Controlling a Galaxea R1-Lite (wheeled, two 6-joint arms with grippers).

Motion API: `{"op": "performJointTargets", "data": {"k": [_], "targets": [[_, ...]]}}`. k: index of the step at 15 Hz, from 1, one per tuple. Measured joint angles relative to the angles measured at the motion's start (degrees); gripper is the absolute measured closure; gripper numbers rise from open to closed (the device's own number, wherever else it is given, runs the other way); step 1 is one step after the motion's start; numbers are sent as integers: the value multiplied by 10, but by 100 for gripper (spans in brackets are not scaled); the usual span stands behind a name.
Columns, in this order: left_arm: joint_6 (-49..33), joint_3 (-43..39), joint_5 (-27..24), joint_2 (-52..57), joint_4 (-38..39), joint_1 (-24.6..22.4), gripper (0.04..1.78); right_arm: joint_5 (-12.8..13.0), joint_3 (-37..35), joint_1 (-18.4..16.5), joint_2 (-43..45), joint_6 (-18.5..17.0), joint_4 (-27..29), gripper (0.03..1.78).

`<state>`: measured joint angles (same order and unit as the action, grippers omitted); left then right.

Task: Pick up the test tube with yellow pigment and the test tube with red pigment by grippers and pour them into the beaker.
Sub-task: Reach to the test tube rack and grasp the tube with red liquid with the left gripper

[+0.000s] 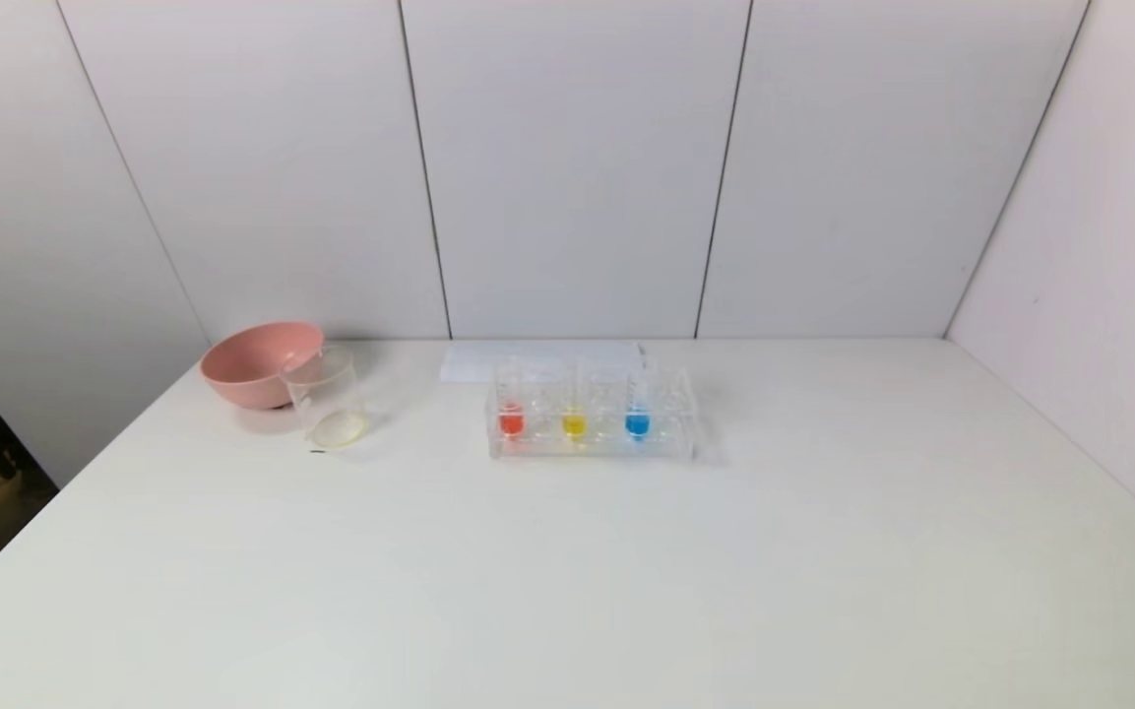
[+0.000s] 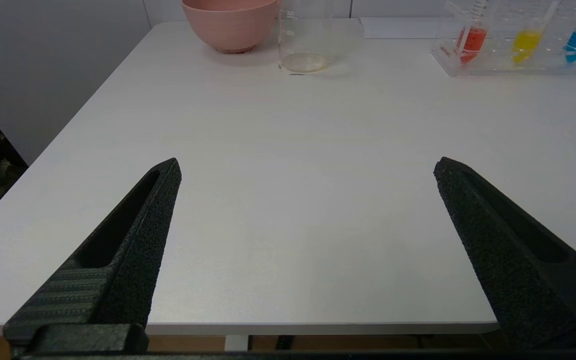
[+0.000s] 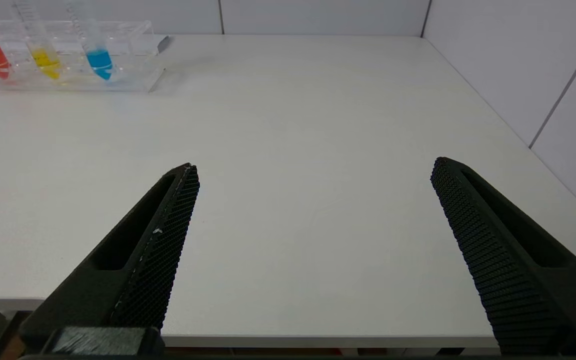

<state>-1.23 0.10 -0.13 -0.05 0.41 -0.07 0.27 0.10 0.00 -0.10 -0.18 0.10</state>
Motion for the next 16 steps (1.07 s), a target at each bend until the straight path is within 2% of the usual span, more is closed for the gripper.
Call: {"op": "performJointTargets", "data": {"k": [16], "targets": [[0, 0, 0, 0, 0, 0, 4, 0, 0, 0, 0, 0, 0, 11]]}}
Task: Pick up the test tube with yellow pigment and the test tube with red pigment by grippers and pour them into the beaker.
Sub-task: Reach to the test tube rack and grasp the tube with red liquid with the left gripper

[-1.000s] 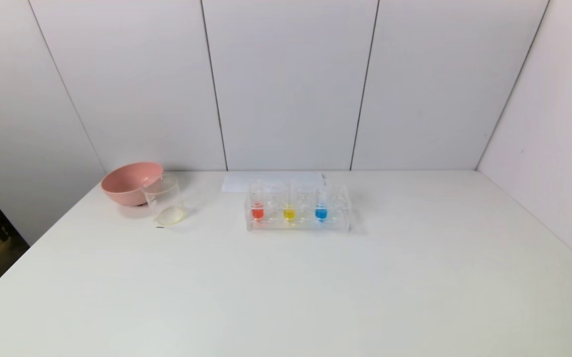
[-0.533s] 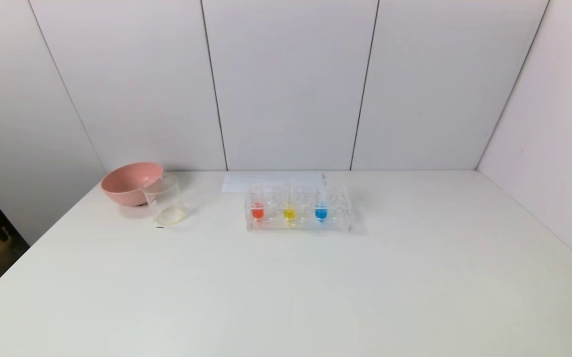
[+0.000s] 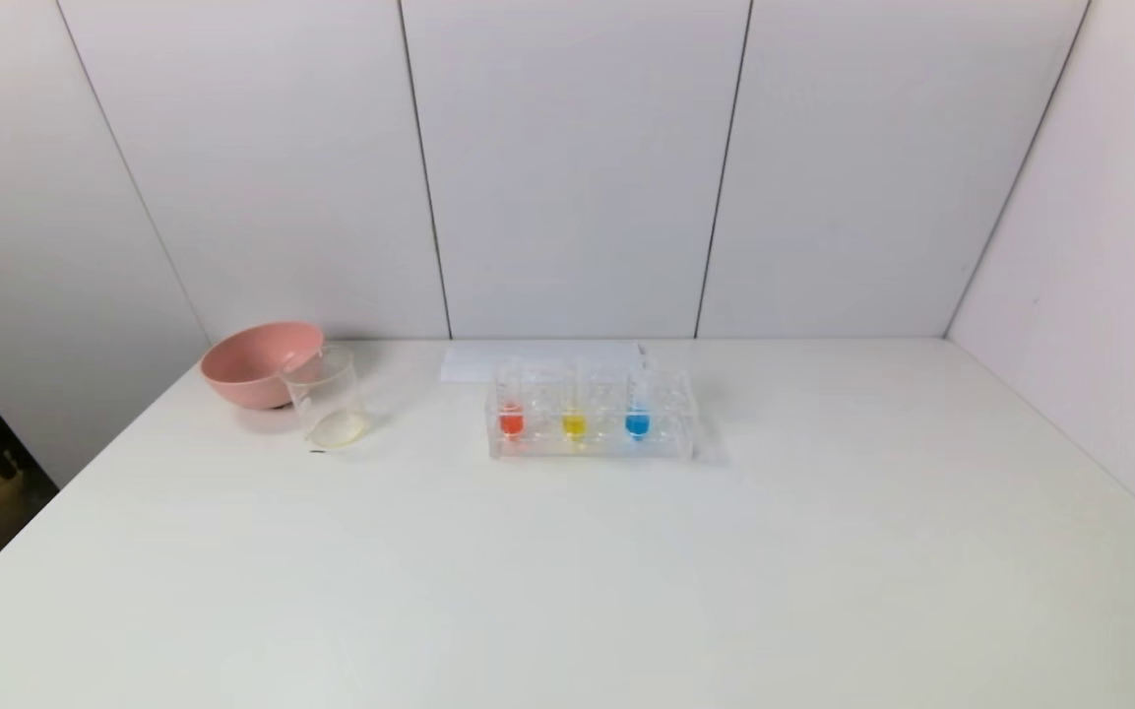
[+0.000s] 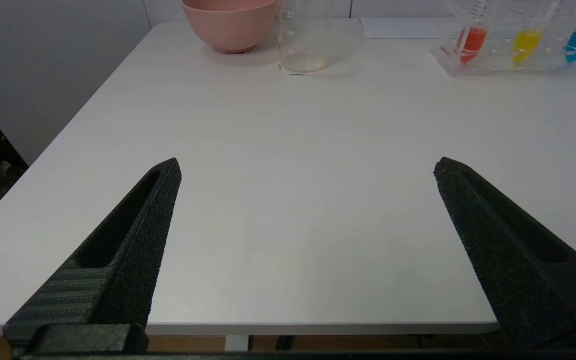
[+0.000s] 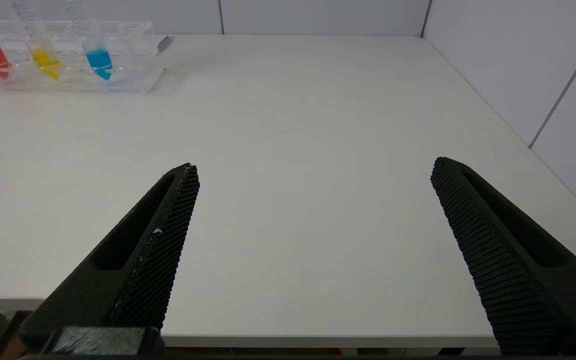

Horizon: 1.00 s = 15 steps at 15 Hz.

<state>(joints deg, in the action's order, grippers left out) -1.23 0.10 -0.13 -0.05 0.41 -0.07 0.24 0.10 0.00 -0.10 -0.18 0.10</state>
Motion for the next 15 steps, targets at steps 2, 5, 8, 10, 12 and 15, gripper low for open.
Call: {"op": "performJointTargets", "data": {"k": [2, 5, 8, 10, 12, 15], "targets": [[0, 0, 0, 0, 0, 0, 4, 0, 0, 0, 0, 0, 0, 11], [0, 0, 0, 0, 0, 0, 4, 0, 0, 0, 0, 0, 0, 11], [1, 0, 0, 0, 0, 0, 4, 0, 0, 0, 0, 0, 0, 11], [1, 0, 0, 0, 0, 0, 4, 0, 0, 0, 0, 0, 0, 11], [1, 0, 0, 0, 0, 0, 4, 0, 0, 0, 0, 0, 0, 11], [5, 0, 1, 0, 0, 0, 4, 0, 0, 0, 0, 0, 0, 11]]}}
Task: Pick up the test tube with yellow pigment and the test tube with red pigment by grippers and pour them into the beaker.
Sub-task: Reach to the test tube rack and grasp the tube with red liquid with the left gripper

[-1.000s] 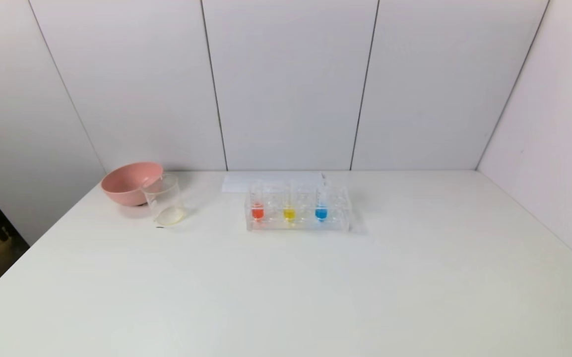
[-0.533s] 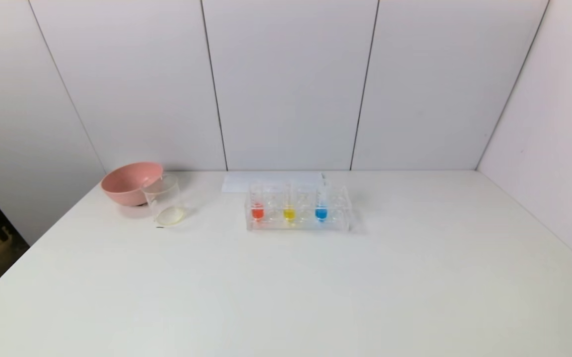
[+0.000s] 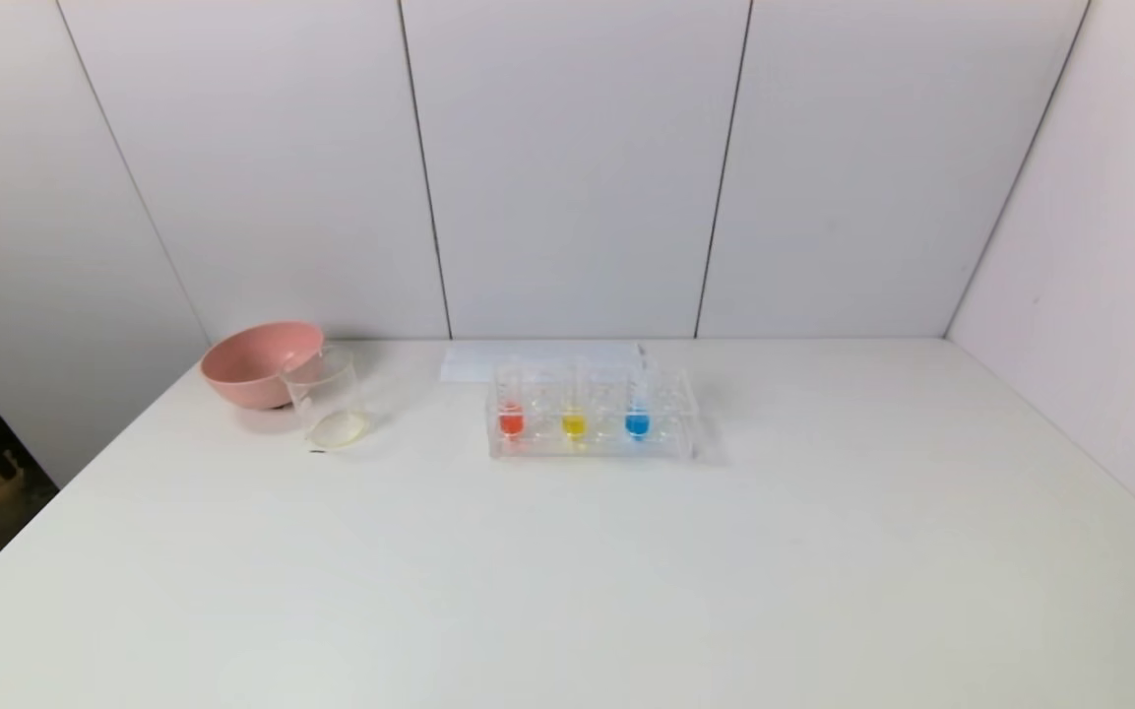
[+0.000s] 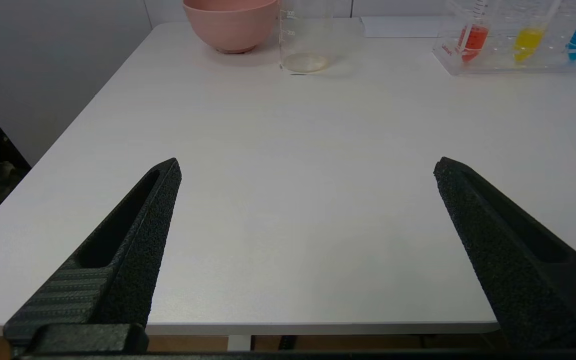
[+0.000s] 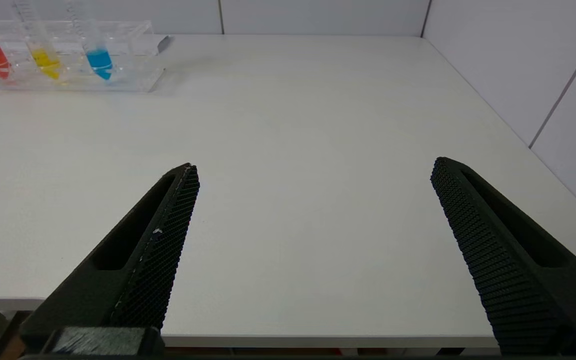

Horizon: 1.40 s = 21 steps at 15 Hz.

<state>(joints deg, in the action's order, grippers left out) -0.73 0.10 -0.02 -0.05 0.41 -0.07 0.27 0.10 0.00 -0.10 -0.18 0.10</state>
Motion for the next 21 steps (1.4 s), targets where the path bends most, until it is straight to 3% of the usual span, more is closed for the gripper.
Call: {"op": "performJointTargets", "data": {"k": [13, 21], "targets": [[0, 100, -33, -16, -28, 1, 4, 0, 0, 0, 0, 0, 0, 11], [1, 230, -42, -167, -22, 1, 4, 0, 0, 0, 0, 0, 0, 11]]}}
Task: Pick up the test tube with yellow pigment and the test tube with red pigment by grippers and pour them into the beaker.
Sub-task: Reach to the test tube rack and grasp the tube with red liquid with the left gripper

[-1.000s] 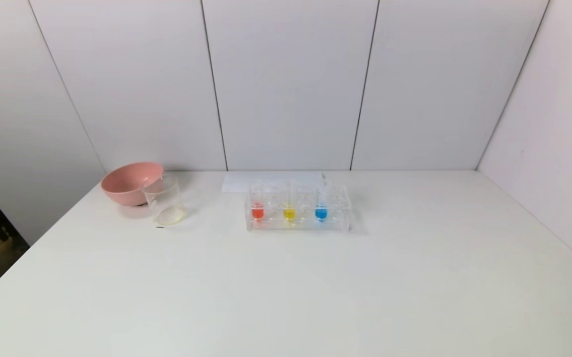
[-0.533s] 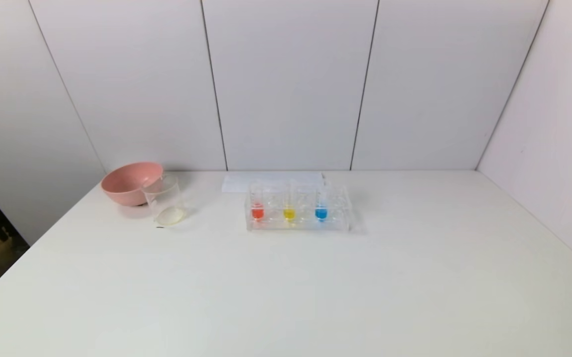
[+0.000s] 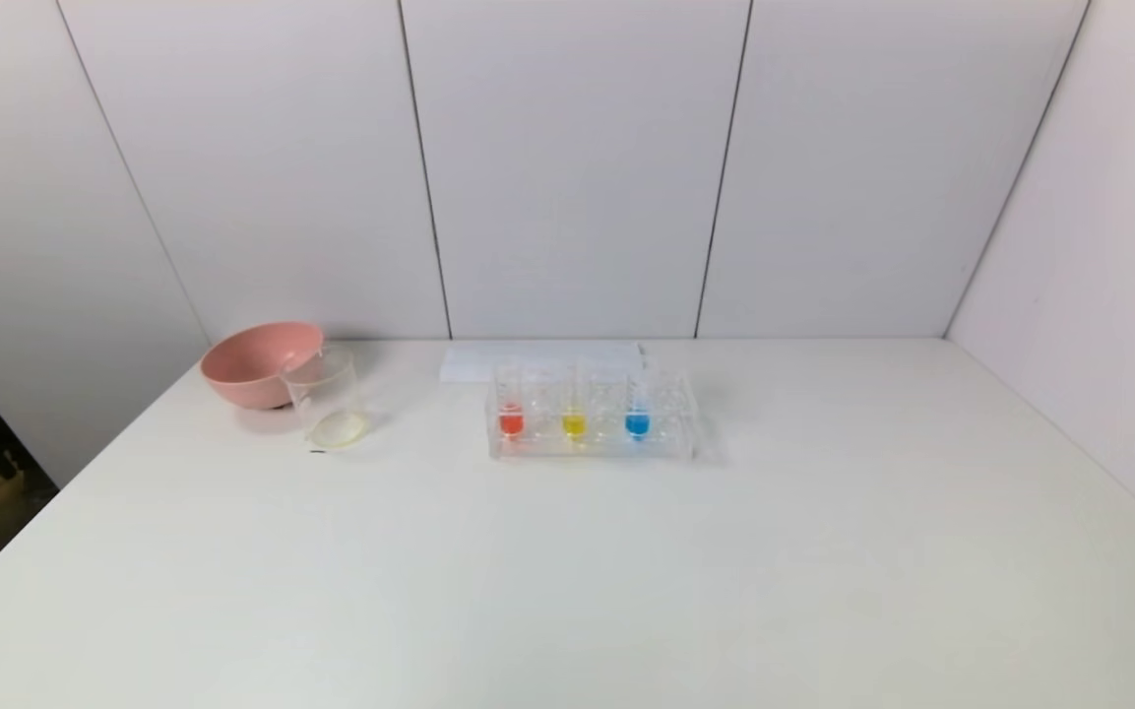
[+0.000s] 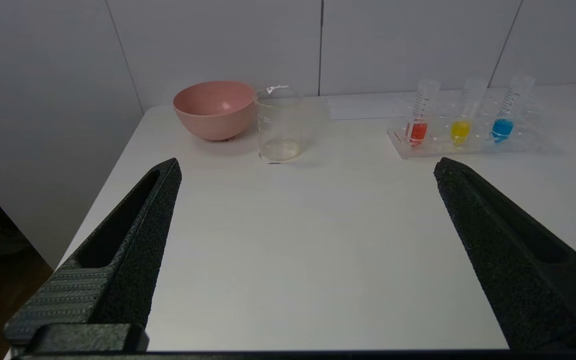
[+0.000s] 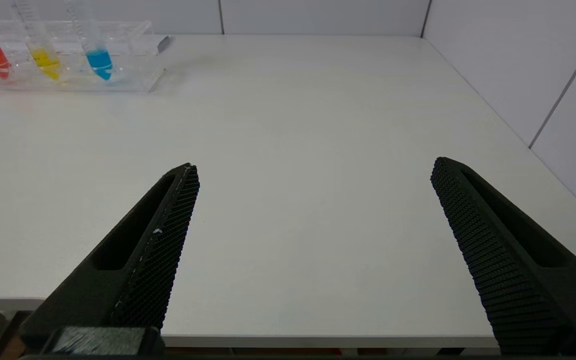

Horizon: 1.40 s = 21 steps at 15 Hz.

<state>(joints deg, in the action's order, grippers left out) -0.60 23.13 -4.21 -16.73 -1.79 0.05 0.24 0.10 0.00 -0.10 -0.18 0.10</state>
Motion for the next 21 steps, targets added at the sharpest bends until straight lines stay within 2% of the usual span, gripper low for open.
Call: {"op": "performJointTargets", "data": {"k": [4, 7, 11, 15, 21], "targets": [[1, 92, -8, -109, 9, 0, 4, 0, 0, 0, 0, 0, 0, 11], [1, 137, -11, -205, 59, 1, 4, 0, 0, 0, 0, 0, 0, 11], [3, 169, -36, -324, 153, 0, 4, 0, 0, 0, 0, 0, 0, 11], [5, 198, -46, -426, 192, 3, 4, 0, 0, 0, 0, 0, 0, 11], [4, 200, -47, -555, 308, 43, 4, 0, 0, 0, 0, 0, 0, 11]]}}
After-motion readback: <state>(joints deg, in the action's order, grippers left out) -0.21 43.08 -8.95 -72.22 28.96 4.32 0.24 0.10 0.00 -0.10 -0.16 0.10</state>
